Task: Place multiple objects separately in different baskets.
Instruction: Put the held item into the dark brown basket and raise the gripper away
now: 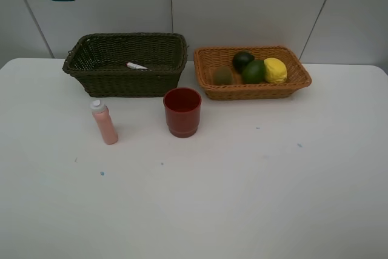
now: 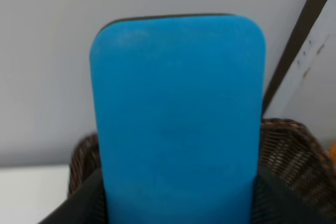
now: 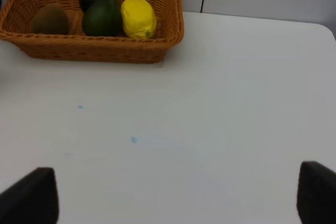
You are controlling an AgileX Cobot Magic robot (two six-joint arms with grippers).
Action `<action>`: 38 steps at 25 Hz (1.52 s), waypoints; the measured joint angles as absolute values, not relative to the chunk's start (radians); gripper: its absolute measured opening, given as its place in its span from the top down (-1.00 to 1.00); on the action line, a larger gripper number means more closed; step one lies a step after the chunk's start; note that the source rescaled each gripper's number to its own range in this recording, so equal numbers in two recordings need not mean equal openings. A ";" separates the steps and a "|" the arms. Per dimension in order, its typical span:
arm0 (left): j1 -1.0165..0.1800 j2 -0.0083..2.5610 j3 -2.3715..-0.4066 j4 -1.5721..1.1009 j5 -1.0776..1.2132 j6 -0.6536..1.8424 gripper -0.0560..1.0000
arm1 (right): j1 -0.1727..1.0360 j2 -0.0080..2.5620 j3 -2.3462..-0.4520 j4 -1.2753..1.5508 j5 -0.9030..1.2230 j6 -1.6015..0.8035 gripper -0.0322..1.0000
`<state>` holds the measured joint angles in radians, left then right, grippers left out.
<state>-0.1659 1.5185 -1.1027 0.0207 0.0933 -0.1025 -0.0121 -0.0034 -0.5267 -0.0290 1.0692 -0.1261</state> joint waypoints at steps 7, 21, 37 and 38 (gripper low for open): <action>-0.166 1.736 -1.103 0.031 -0.109 0.080 -0.31 | -0.012 -0.003 -0.527 -0.029 1.069 -0.126 -0.99; -0.166 2.034 -1.103 0.030 -0.245 0.091 -0.31 | -0.012 -0.003 -0.527 -0.029 1.069 -0.126 -0.99; -0.166 2.036 -1.103 0.000 -0.268 -0.039 -0.32 | -0.012 -0.003 -0.527 -0.029 1.069 -0.126 -0.99; -0.166 2.036 -1.103 0.000 -0.268 -0.071 -0.41 | -0.012 -0.003 -0.527 -0.029 1.069 -0.126 -0.99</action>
<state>-0.1659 2.0364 -1.1029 0.0000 -0.2683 -0.0712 -0.0121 -0.0034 -0.5267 -0.0290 1.0692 -0.1261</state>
